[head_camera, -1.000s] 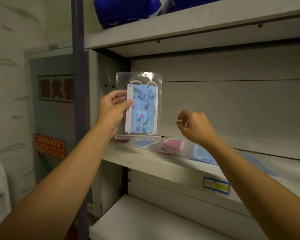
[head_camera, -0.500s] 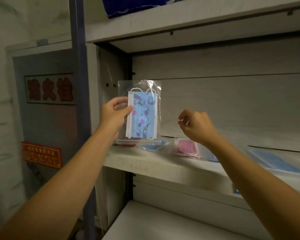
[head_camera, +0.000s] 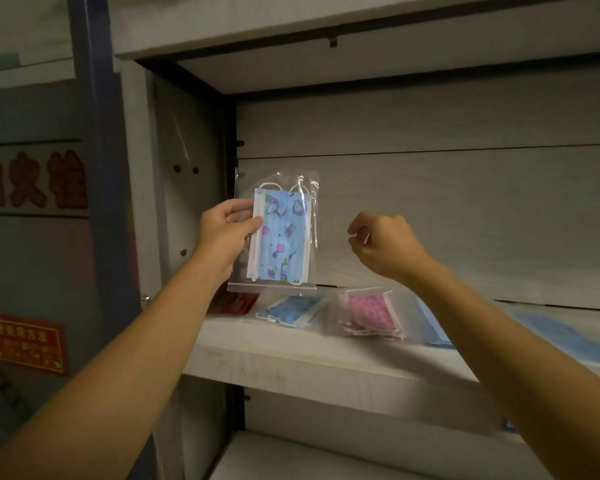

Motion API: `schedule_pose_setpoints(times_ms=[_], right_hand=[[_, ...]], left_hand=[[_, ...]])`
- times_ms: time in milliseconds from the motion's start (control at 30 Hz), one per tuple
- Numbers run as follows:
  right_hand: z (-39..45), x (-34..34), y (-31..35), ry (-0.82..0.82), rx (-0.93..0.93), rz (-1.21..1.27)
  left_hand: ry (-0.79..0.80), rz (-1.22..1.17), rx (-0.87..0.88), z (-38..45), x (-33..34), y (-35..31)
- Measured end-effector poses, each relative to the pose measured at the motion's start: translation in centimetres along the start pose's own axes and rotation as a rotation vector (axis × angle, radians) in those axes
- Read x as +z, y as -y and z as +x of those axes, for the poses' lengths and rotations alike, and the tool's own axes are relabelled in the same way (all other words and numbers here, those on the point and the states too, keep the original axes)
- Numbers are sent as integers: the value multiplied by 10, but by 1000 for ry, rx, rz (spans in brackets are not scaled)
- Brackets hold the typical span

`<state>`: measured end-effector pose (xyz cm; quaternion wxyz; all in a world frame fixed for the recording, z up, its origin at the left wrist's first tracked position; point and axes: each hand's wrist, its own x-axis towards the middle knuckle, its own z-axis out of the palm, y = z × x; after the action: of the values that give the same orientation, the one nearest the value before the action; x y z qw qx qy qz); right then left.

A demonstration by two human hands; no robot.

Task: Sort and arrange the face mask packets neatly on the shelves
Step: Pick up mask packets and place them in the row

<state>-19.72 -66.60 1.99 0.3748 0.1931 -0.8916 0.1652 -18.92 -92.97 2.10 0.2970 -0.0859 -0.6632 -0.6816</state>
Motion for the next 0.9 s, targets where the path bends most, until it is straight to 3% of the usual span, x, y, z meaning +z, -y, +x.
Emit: schedule_pose_setpoints(times_ms=[433,567,733,900], right_hand=[[-1,17,0,84,61,-77],[-1,21,9,96,87,-97],[2,27,20,90,125,-101],[-4,30,26,105,159,-119]], left_hand=[[178,-22,-161,27,9,52],[276,192,-169,31,7,76],[288,459,-180,31,11,98],[470,849,-115,28,17,96]])
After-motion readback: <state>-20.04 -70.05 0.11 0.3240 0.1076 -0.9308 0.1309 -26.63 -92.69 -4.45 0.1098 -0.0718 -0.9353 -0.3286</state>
